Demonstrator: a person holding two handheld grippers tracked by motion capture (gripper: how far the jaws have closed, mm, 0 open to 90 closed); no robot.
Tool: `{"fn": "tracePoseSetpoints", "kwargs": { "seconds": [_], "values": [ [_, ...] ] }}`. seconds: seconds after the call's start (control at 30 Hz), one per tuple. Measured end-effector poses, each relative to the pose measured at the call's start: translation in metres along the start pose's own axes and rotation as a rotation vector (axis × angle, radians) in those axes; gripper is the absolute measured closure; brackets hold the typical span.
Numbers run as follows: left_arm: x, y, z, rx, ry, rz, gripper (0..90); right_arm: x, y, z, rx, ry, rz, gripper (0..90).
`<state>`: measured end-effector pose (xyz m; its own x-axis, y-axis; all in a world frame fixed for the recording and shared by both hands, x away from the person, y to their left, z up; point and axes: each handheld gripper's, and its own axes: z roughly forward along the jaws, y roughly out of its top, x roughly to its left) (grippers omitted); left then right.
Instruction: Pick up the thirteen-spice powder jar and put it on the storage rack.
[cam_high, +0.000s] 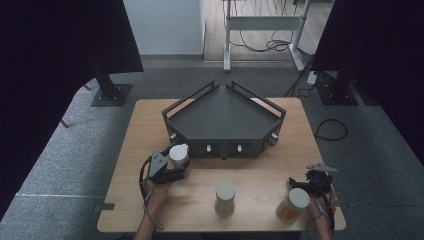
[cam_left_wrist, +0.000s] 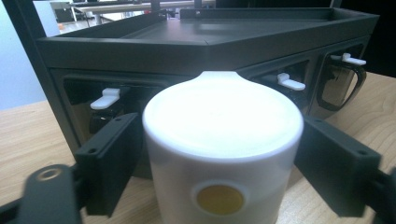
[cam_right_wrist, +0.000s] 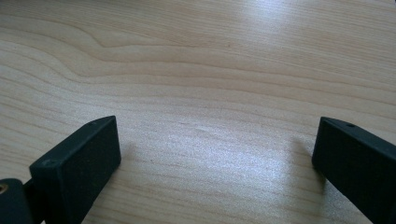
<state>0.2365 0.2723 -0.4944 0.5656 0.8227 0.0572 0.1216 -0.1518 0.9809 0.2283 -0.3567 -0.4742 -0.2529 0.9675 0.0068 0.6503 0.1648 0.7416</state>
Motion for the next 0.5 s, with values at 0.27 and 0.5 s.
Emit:
{"fn": "tracePoseSetpoints", "kwargs": {
  "seconds": [0.27, 0.5],
  "values": [
    [0.0022, -0.006, -0.0011, -0.023, -0.016, -0.012, 30.7, 0.0001, 0.0, -0.0001, 0.0, -0.001, 0.001, 0.3],
    [-0.0003, -0.0063, -0.0013, -0.025, -0.007, -0.013, 30.8, 0.0001, -0.0001, -0.0001, 0.0, -0.001, 0.001, 0.4]
  ]
}}
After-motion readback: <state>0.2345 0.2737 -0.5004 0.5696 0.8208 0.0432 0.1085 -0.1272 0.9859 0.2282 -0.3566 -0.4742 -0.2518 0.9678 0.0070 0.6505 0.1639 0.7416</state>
